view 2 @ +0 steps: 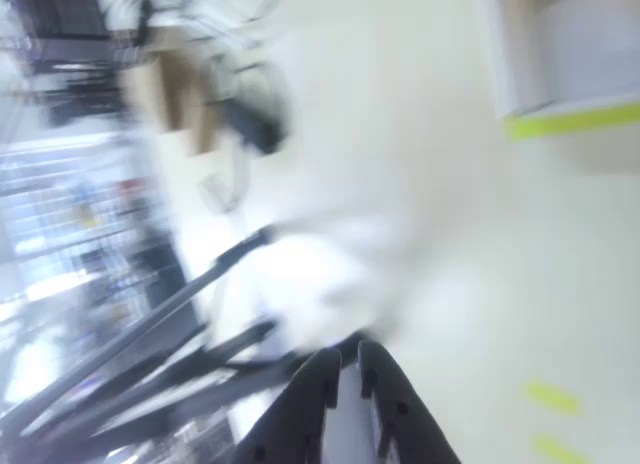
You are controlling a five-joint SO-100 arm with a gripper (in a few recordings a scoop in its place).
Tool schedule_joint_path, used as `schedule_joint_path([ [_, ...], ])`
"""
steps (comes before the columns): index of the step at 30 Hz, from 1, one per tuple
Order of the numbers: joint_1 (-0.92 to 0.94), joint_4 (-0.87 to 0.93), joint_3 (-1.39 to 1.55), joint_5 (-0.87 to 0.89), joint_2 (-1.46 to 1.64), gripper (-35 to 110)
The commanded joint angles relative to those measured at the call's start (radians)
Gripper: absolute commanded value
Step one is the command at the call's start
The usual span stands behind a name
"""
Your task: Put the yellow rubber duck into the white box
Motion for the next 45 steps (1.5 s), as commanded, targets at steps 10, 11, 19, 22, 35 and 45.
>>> schedule_joint_path([
  [10,-0.301,-0.199,0.517,0.259,0.606,0],
  [11,-0.316,-0.219,0.574,0.268,0.637,0],
  [19,-0.411,-0.252,0.963,0.345,0.838,0],
  [22,-0.430,-0.252,1.086,0.356,0.910,0],
  [35,-0.514,-0.232,1.502,0.394,1.192,0],
  [45,-0.551,-0.169,1.658,0.402,1.312,0],
])
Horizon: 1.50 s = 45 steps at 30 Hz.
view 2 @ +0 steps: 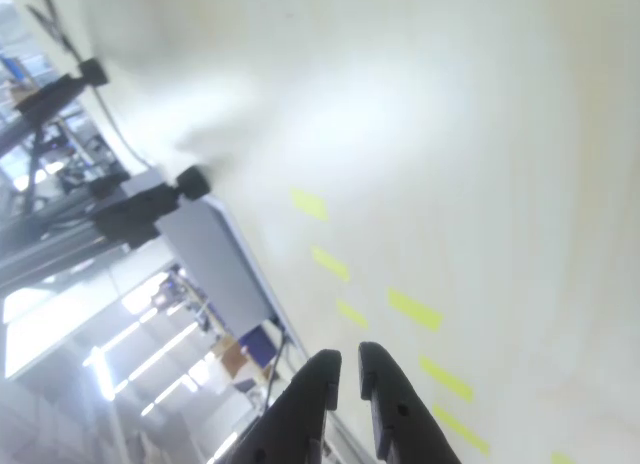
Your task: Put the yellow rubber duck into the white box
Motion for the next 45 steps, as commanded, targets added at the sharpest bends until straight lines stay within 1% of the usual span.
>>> schedule_joint_path([
  [1,-0.034,0.035,0.058,0.011,0.077,0],
  [6,-0.037,0.035,0.107,0.014,0.098,0],
  [23,-0.032,0.044,0.107,0.015,0.098,0],
  [27,-0.032,0.044,0.106,0.015,0.098,6],
  [45,-0.032,0.044,0.106,0.014,0.098,0],
])
